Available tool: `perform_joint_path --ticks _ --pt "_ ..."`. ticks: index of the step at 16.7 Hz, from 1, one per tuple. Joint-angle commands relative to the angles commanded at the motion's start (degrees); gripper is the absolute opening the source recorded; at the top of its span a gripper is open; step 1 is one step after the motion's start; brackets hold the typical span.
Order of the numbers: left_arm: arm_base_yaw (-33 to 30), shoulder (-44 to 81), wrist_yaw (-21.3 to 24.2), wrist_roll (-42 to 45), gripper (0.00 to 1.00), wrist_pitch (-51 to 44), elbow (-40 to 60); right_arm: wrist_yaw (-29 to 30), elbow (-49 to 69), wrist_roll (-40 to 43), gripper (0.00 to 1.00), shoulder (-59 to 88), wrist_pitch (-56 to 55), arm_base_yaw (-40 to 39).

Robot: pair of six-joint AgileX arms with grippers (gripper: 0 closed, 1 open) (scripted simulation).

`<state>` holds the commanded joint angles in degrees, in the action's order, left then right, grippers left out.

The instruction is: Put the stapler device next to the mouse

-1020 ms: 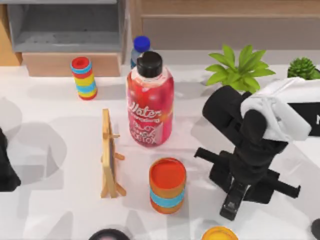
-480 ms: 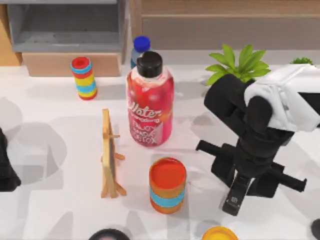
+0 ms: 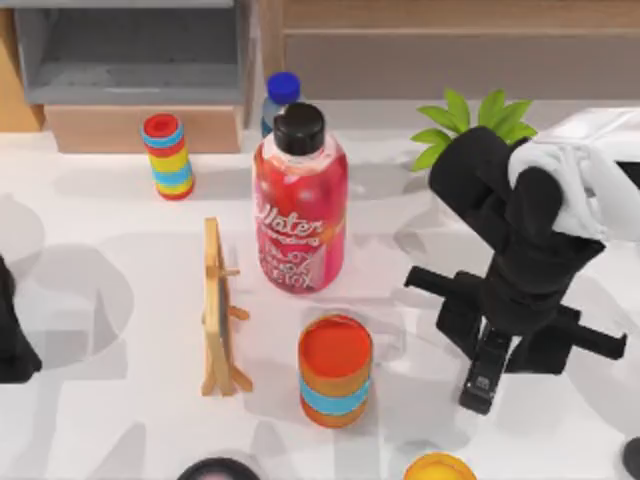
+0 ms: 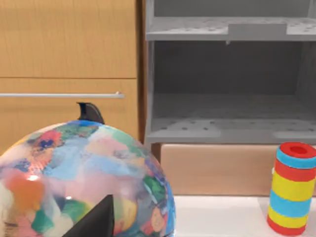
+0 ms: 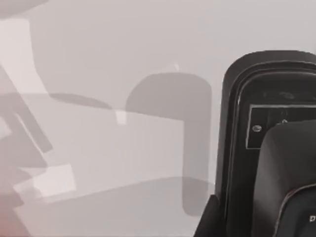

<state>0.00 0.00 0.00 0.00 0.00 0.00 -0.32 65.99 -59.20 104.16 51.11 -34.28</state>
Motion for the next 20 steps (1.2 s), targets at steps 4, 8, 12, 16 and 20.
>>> perform_joint_path --ticks 4,8,12,16,20 --pt "0.00 0.00 0.00 0.00 1.00 0.00 0.00 -0.14 1.75 15.72 0.00 0.52 1.86 7.75" --pt "0.00 0.00 0.00 0.00 1.00 0.00 0.00 0.04 3.51 36.30 0.00 1.09 3.80 17.40" --pt "0.00 0.00 0.00 0.00 1.00 0.00 0.00 0.16 5.29 49.06 0.00 1.92 4.81 25.62" --pt "0.00 0.00 0.00 0.00 1.00 0.00 0.00 0.18 5.90 52.59 0.00 1.97 5.05 28.60" --pt "0.00 0.00 0.00 0.00 1.00 0.00 0.00 0.23 5.71 52.46 0.00 1.80 4.97 28.36"
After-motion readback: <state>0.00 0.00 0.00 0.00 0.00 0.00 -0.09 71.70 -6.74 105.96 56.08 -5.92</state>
